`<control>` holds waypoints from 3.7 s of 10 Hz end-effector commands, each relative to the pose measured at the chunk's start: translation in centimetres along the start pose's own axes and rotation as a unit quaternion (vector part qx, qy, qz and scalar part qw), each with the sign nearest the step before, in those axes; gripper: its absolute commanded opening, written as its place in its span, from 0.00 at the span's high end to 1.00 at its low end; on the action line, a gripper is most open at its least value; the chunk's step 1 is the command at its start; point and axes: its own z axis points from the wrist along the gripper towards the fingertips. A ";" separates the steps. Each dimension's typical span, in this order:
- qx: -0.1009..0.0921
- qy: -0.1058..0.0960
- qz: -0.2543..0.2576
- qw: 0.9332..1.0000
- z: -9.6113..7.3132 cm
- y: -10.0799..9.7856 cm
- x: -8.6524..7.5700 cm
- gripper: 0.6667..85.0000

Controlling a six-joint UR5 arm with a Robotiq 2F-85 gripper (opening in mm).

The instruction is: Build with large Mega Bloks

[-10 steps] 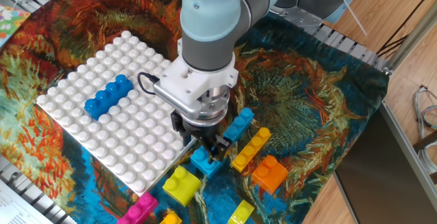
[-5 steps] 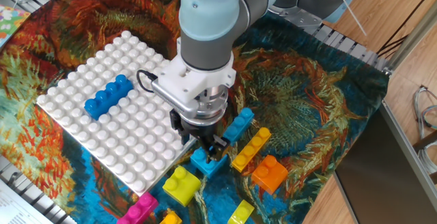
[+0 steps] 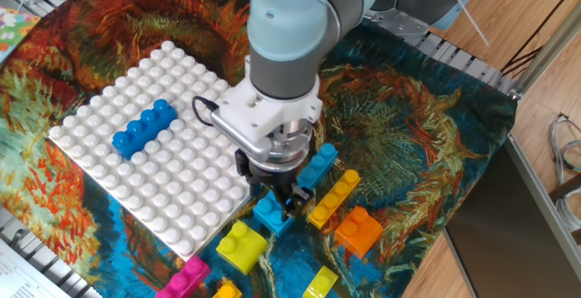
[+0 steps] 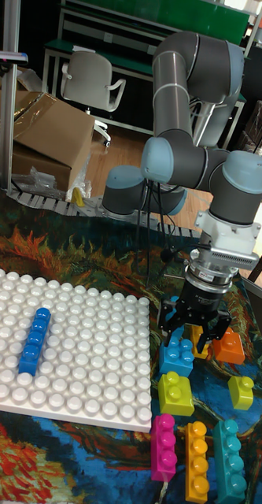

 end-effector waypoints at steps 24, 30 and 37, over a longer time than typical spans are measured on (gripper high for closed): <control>-0.004 0.006 -0.036 0.999 2.6 -0.1 1.3 0.15; 0.000 0.038 -0.031 0.999 2.4 0.0 2.7 0.13; 0.001 0.036 -0.040 0.999 2.4 0.5 1.8 0.15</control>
